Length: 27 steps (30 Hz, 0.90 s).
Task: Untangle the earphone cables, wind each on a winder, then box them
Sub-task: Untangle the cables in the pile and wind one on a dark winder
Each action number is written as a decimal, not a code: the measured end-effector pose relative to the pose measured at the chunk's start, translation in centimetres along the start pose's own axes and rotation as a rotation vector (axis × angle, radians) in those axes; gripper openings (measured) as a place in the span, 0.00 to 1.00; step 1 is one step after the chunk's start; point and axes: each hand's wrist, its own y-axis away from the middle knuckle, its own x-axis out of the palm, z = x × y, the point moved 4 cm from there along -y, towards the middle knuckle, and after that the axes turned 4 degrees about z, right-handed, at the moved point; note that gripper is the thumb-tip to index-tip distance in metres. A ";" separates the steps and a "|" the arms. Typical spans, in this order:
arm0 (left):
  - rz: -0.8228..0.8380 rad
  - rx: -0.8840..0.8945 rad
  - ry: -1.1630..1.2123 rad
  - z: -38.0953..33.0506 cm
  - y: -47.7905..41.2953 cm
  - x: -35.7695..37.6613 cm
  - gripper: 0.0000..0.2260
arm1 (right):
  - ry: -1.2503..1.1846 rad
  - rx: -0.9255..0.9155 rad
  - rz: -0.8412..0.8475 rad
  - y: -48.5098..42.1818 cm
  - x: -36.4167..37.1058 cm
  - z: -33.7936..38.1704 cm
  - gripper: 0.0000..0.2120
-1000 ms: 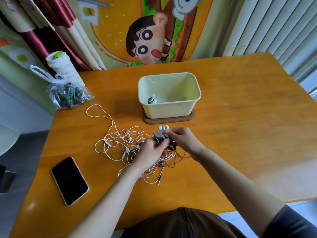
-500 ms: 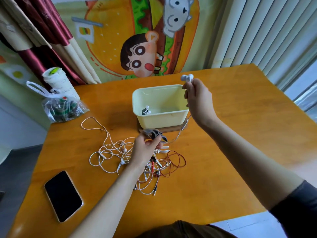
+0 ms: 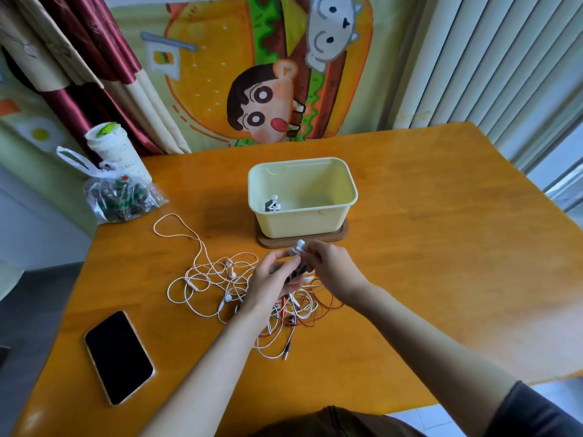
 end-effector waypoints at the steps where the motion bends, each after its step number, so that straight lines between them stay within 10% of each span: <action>1: 0.006 -0.022 -0.021 0.2 0.0 -0.1 0.11 | 0.042 -0.007 0.019 0.1 0.3 -0.1 0.08; 7: -0.006 -0.078 -0.140 1.0 -0.1 -1.1 0.09 | 0.189 -0.005 0.096 0.4 1.9 -0.7 0.11; 20: 0.041 0.045 -1.227 6.4 -1.0 -4.4 0.14 | 0.243 0.170 0.229 0.9 3.9 -4.4 0.12; 27: 0.127 0.392 -1.126 2.5 -0.9 -0.2 0.22 | 0.275 0.073 0.290 0.4 4.3 -2.8 0.10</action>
